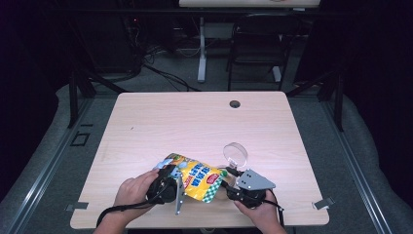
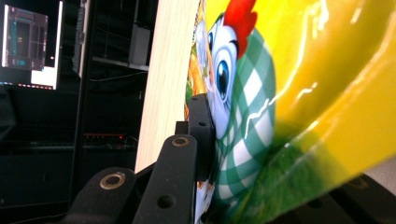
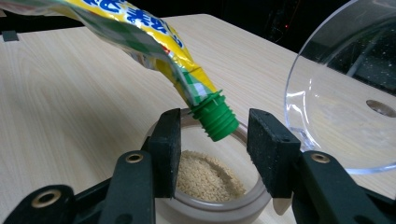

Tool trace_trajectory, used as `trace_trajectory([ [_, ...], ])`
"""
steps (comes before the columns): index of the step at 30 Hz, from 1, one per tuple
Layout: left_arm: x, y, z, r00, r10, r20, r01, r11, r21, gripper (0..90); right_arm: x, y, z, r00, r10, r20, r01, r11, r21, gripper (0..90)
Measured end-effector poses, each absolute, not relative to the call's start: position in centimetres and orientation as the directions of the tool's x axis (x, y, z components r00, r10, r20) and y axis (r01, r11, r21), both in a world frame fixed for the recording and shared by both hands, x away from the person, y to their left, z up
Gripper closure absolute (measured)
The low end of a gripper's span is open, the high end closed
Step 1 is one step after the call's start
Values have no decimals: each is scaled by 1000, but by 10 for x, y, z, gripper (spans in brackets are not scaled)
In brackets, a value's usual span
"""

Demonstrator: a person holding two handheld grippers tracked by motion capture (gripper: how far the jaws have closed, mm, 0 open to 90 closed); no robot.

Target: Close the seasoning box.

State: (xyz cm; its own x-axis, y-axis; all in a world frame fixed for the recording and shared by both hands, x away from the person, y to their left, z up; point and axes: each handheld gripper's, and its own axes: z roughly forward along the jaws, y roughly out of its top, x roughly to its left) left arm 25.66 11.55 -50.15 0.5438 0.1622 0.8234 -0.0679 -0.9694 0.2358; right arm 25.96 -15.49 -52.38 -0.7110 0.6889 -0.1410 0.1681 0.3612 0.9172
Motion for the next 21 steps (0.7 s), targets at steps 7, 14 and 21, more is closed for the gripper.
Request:
trace_trajectory([
  [7, 258, 119, -506, 565, 188, 804, -62, -961, 269, 850, 260, -156, -524, -710, 691, -138, 173, 360, 917, 548],
  [14, 258, 122, -506, 599, 238, 765, -54, -941, 335, 850, 258, -154, -523, -709, 690, -141, 167, 359, 918, 549],
  [21, 261, 124, -508, 627, 271, 730, -45, -923, 381, 850, 260, -155, -525, -715, 684, -145, 169, 370, 914, 556],
])
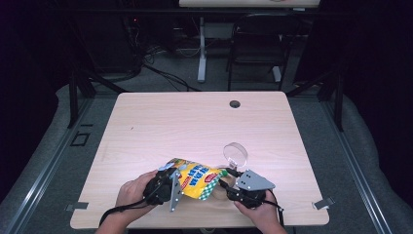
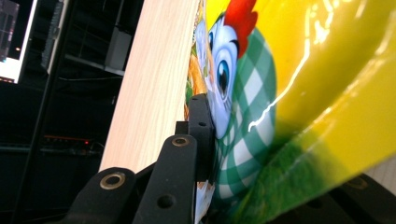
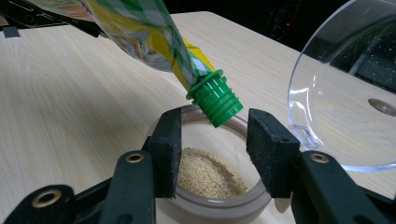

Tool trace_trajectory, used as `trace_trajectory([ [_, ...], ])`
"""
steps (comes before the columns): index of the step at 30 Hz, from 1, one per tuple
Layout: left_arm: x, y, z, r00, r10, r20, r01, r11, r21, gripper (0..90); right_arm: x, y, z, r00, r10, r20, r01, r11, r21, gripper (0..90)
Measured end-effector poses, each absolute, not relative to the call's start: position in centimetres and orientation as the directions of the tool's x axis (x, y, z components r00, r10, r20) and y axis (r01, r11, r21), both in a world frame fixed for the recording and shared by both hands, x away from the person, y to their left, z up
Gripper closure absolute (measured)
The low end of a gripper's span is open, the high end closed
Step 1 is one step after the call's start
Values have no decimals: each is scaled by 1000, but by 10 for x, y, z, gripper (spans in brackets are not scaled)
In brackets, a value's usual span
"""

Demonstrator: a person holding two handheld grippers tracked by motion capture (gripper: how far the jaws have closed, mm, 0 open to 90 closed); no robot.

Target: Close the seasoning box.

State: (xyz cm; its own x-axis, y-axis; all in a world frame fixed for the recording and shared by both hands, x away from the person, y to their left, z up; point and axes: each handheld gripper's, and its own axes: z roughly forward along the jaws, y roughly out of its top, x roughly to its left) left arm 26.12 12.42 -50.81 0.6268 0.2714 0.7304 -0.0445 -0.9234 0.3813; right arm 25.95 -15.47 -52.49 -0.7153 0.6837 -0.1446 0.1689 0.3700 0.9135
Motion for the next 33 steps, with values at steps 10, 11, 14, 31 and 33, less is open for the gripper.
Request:
trace_trajectory([
  [10, 261, 131, -509, 657, 332, 677, -19, -890, 455, 851, 258, -158, -523, -703, 697, -139, 175, 360, 916, 558],
  [11, 262, 132, -509, 662, 339, 668, -16, -885, 465, 851, 258, -157, -523, -705, 696, -136, 175, 356, 918, 558],
  [14, 264, 135, -508, 673, 359, 646, -3, -873, 489, 851, 258, -156, -522, -707, 695, -135, 173, 354, 919, 558],
  [31, 282, 159, -505, 691, 510, 512, 109, -774, 623, 851, 258, -158, -523, -713, 692, -113, 184, 340, 922, 558],
  [33, 285, 163, -505, 691, 534, 488, 131, -756, 641, 851, 258, -158, -523, -713, 693, -110, 185, 337, 923, 558],
])
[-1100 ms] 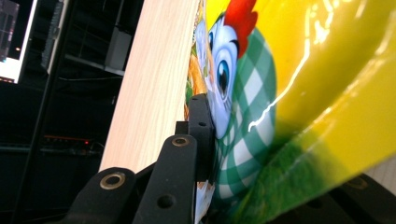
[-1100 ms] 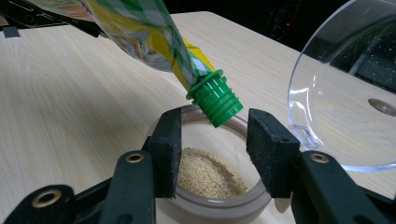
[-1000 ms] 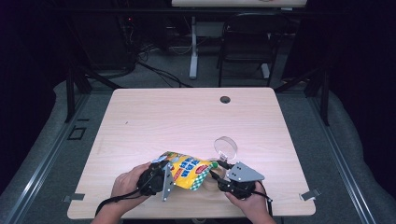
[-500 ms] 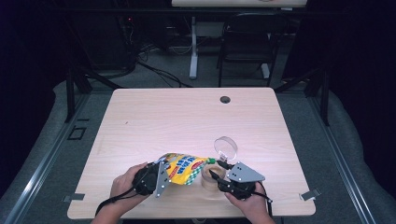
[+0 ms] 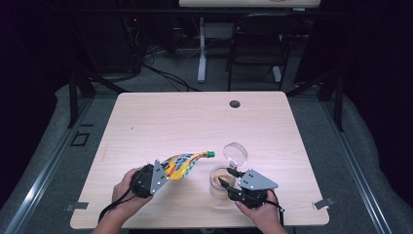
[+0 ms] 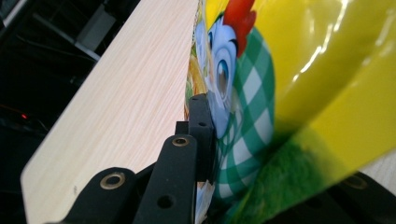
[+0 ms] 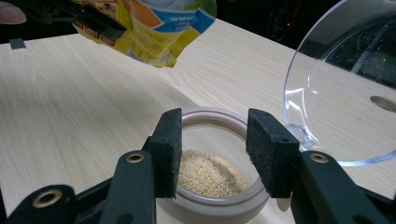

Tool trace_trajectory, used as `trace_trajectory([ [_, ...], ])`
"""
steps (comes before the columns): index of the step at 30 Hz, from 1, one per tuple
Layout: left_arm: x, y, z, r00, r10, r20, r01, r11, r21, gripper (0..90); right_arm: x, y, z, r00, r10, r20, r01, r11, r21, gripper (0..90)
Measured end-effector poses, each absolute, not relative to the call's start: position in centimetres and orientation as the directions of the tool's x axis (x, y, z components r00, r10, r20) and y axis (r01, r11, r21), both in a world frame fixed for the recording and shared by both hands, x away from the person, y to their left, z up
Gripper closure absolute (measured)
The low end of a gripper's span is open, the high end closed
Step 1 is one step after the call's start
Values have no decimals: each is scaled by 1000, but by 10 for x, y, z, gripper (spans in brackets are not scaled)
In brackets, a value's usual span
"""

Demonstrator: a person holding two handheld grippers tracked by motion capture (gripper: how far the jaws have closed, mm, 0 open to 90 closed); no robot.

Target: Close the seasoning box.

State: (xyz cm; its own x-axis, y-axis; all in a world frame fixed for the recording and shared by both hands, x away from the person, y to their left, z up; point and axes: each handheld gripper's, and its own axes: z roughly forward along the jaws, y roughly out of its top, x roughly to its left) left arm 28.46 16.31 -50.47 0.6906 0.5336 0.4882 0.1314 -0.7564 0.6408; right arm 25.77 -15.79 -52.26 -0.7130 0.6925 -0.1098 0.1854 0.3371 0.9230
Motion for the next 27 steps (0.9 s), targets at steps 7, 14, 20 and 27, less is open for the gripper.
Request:
trace_trajectory([
  [7, 297, 179, -506, 694, 610, 382, 206, -677, 707, 851, 257, -160, -523, -709, 698, -100, 192, 328, 925, 558],
  [14, 308, 189, -510, 699, 665, 265, 271, -589, 762, 851, 255, -162, -523, -706, 701, -100, 192, 325, 926, 557],
  [20, 317, 194, -516, 700, 694, 171, 326, -523, 787, 852, 253, -164, -523, -698, 709, -101, 197, 325, 925, 555],
  [27, 330, 196, -525, 694, 714, 85, 390, -473, 790, 852, 250, -168, -523, -690, 717, -98, 204, 322, 924, 555],
])
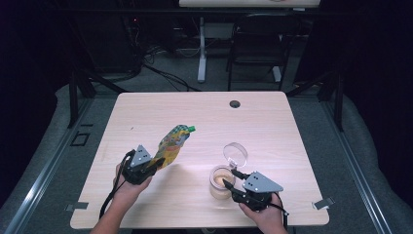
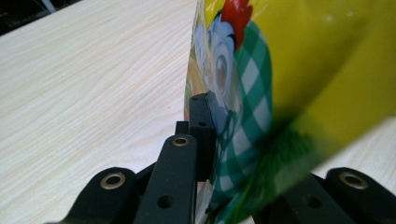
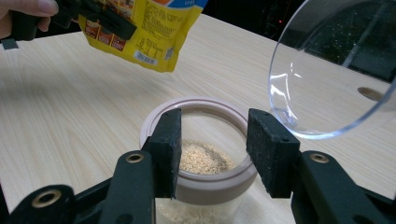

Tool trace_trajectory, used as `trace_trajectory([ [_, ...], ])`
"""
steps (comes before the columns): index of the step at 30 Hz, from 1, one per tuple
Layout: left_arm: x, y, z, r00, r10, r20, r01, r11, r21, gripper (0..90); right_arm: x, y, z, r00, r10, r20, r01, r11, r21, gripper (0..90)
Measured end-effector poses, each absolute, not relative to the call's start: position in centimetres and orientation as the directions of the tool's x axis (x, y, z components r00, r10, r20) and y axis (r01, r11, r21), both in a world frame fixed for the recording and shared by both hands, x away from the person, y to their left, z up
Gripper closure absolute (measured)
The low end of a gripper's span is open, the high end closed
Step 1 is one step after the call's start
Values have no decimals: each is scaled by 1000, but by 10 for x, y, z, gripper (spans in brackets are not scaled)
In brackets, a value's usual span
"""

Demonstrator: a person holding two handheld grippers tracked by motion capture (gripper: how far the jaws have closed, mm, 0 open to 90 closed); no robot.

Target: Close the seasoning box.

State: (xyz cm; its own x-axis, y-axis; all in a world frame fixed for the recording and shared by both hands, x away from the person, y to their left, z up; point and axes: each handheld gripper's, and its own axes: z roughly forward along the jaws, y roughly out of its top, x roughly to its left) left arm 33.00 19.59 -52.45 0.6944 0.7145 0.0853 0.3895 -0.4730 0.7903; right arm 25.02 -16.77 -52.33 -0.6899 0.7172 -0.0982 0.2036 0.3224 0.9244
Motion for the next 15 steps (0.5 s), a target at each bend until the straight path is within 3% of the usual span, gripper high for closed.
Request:
trace_trajectory([
  [15, 339, 199, -537, 689, 725, 20, 439, -439, 784, 846, 249, -171, -523, -682, 725, -99, 205, 319, 925, 555],
])
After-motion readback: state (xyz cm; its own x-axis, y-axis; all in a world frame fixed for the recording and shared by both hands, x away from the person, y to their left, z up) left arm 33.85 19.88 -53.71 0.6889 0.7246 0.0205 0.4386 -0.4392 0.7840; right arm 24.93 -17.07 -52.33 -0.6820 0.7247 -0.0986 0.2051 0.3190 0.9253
